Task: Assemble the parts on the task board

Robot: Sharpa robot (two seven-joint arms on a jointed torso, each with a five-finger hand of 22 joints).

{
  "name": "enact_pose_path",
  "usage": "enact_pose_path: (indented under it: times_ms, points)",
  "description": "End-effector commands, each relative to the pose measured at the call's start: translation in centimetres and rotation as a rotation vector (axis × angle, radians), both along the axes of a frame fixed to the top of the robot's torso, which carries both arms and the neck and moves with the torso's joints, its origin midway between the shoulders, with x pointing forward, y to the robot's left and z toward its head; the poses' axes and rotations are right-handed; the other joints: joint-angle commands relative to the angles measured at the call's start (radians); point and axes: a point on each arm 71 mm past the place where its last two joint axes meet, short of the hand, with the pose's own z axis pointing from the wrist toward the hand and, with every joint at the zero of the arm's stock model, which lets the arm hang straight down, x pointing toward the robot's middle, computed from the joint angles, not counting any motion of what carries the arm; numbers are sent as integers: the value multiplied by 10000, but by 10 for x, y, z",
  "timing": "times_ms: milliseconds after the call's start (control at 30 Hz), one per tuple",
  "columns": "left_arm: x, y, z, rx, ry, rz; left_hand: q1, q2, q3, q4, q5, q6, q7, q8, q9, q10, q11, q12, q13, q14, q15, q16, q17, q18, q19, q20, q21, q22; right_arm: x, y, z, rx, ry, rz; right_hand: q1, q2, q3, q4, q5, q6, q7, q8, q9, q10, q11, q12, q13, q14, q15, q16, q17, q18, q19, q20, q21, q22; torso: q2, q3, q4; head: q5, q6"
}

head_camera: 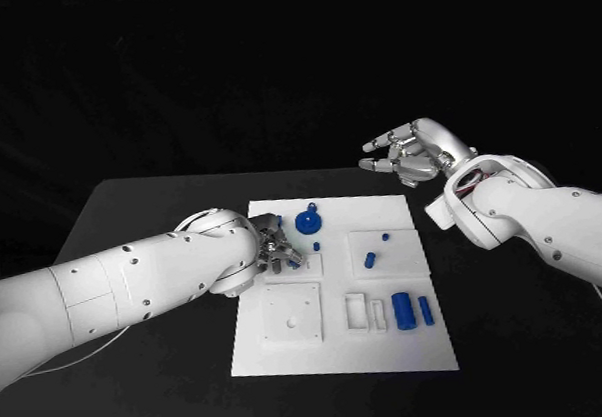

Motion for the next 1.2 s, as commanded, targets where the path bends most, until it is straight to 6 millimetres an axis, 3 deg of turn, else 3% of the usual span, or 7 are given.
enact_pose_path:
  times_ms: [33,667,800,1200]
  points:
    - [-2,-1,-3,308,169,-249,427,525,-82,-12,-82,1795,-887,36,1503,503,-66,34,-7,29,-4,4,-12,-58,54,2,-62,163,0,1,0,-42,51,124,-82,13,12,51,63,46,-10,-50,-13,-79,-14,-43,-9,-37,4,-58,-14,72,256,37,-26,1008,0,-2,-4,-1,-8]
    - [-3,1,-7,479,124,-313,490,538,-183,-27,-198,1800,-887,31,1520,504,-61,21,-25,28,13,-6,-34,-61,52,19,-85,159,0,2,-1,-41,66,130,-95,15,4,69,65,48,-10,-49,-13,-86,-14,-52,-17,-35,4,-62,-16,72,260,37,-38,1008,3,-4,6,-6,-67]
    - [-3,2,-7,443,87,-254,462,644,-141,-24,65,1812,-889,40,1543,504,-64,57,-20,36,14,25,8,-59,58,22,-86,166,0,2,-1,-38,69,134,-95,15,4,69,65,48,-10,-49,-13,-86,-14,-52,-17,-35,4,-62,-16,72,260,37,-38,1008,-3,-6,4,5,-70]
    - [-3,5,-8,329,216,-147,345,668,-34,-163,159,1812,-894,38,1638,503,-68,89,-25,36,13,52,34,-56,54,22,-71,169,0,3,-2,-35,85,144,-93,21,5,77,69,65,-16,-49,-13,-88,-17,-52,-18,-39,2,-69,-19,72,261,36,-47,1007,0,-3,-14,27,-80]
